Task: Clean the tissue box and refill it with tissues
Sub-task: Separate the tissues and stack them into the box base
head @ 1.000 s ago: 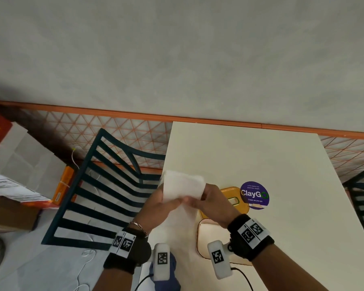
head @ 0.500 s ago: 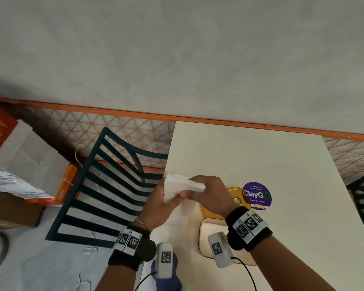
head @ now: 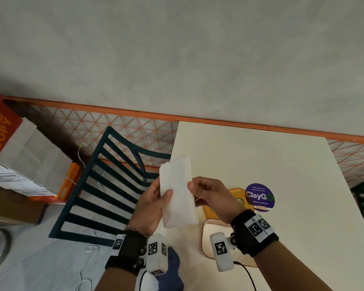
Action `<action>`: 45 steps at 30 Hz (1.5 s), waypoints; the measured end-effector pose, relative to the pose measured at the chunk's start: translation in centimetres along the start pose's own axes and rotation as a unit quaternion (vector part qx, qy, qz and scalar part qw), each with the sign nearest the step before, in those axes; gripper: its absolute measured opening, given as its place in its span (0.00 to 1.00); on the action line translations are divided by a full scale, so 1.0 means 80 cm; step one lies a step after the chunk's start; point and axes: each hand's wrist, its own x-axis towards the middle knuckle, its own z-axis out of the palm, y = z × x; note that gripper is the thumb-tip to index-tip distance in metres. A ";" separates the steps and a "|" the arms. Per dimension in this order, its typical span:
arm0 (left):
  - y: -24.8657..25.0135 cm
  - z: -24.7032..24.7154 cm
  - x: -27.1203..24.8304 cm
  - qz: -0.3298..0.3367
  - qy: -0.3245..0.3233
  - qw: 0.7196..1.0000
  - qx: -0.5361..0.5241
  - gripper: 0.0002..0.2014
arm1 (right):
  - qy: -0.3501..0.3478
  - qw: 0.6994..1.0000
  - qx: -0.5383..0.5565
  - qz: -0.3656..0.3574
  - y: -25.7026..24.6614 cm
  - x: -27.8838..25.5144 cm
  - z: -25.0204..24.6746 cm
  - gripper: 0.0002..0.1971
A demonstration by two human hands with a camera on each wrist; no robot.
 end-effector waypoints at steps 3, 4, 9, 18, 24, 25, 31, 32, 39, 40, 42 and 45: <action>-0.005 -0.001 0.000 -0.008 0.015 1.000 0.015 0.23 | 0.025 1.000 -0.010 -0.006 0.000 0.002 0.002 0.12; -0.007 -0.001 -0.001 -0.006 0.024 0.999 0.031 0.22 | 0.032 0.999 -0.024 -0.005 0.000 0.003 0.002 0.12; -0.016 0.006 0.000 0.035 0.075 0.987 0.140 0.28 | 0.028 0.986 -0.162 0.000 0.000 0.010 -0.001 0.17; -0.008 0.004 0.004 0.038 0.092 0.980 0.173 0.34 | 0.054 0.941 -0.329 -0.053 0.029 0.024 -0.018 0.10; 0.000 0.005 0.008 0.052 0.063 0.976 0.204 0.18 | 0.054 0.926 -0.369 -0.051 0.048 0.032 -0.013 0.12; -0.001 0.008 0.010 0.049 0.070 0.977 0.198 0.18 | 0.054 0.925 -0.373 -0.051 0.050 0.033 -0.011 0.11; -0.008 0.031 0.020 0.067 0.080 0.970 0.222 0.14 | 0.063 0.922 -0.370 -0.095 0.060 0.033 -0.003 0.14; -0.006 0.035 0.022 0.073 0.088 0.969 0.220 0.15 | 0.073 0.921 -0.368 -0.106 0.058 0.033 -0.002 0.15; -0.020 0.045 0.028 0.068 0.136 0.970 0.188 0.19 | 0.131 0.931 -0.327 -0.094 0.071 0.032 -0.006 0.18; -0.028 0.044 0.028 0.057 0.142 0.971 0.184 0.20 | 0.131 0.931 -0.330 -0.078 0.077 0.033 -0.007 0.17; -0.036 0.045 0.028 0.037 0.153 0.972 0.176 0.19 | 0.125 0.929 -0.341 -0.075 0.086 0.037 -0.007 0.16; -0.040 0.043 0.034 0.045 0.146 0.976 0.157 0.16 | 0.117 0.926 -0.347 -0.091 0.085 0.039 -0.004 0.17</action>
